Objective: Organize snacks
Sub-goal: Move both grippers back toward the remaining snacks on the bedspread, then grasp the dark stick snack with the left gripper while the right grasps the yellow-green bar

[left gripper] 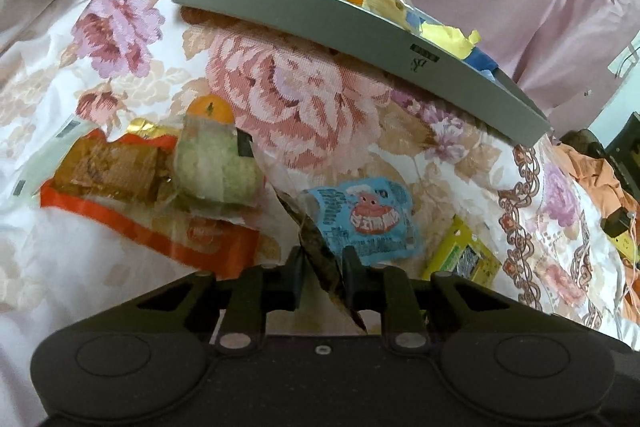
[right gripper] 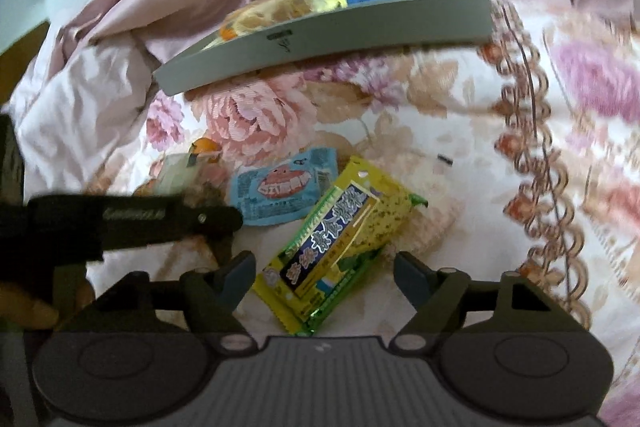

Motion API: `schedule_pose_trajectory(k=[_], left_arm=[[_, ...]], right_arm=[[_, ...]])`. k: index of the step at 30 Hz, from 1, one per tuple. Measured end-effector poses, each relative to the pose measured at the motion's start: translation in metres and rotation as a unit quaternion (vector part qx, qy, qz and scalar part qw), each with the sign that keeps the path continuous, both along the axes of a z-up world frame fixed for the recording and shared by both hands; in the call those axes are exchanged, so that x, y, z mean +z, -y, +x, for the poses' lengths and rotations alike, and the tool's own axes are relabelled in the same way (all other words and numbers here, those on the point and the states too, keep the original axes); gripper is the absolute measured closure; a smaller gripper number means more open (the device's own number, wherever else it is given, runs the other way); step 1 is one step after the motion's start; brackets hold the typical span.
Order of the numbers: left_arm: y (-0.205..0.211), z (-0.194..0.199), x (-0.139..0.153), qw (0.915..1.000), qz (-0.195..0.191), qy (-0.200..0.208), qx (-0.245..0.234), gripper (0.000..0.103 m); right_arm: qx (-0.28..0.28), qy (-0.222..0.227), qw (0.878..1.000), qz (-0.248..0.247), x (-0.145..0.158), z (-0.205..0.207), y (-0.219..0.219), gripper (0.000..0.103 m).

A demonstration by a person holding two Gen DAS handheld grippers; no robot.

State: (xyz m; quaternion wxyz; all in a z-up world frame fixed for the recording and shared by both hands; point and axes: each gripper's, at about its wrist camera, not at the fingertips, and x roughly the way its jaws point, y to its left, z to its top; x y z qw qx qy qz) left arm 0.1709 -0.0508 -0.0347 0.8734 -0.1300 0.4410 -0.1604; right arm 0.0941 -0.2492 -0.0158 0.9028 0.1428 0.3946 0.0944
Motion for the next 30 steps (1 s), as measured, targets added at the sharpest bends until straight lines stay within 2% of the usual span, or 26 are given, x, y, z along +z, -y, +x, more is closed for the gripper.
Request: schedule_pose_trajectory(k=[9, 11, 17, 19, 21, 25, 28, 30], left_arm=[[-0.011, -0.021, 0.005, 0.9998, 0.017, -0.014, -0.001, 0.081], [-0.013, -0.026, 0.006, 0.9995, 0.023, -0.019, -0.008, 0.081], [-0.023, -0.034, 0.009, 0.9968, 0.047, -0.045, -0.047, 0.08], [-0.027, -0.034, 0.009, 0.996, 0.049, -0.05, -0.056, 0.08], [-0.032, -0.033, 0.008, 0.9962, 0.042, -0.054, -0.053, 0.079], [-0.033, -0.035, 0.003, 0.9975, 0.032, -0.048, -0.041, 0.078], [-0.029, -0.035, 0.003, 0.9972, 0.043, -0.039, -0.047, 0.077], [-0.027, -0.033, 0.004, 0.9971, 0.046, -0.036, -0.05, 0.077]], right_arm=[[-0.02, -0.02, 0.996, 0.079, -0.008, 0.01, 0.019, 0.038], [-0.017, -0.03, 0.995, 0.097, -0.008, 0.011, 0.02, 0.038], [-0.015, -0.042, 0.993, 0.105, -0.013, 0.014, 0.019, 0.036], [-0.012, -0.05, 0.992, 0.112, -0.017, 0.017, 0.018, 0.032], [-0.011, -0.05, 0.991, 0.121, -0.019, 0.018, 0.018, 0.026], [-0.012, -0.046, 0.991, 0.126, -0.021, 0.02, 0.017, 0.025], [-0.017, -0.043, 0.992, 0.118, -0.019, 0.018, 0.017, 0.041], [-0.022, -0.044, 0.992, 0.118, -0.019, 0.018, 0.018, 0.062]])
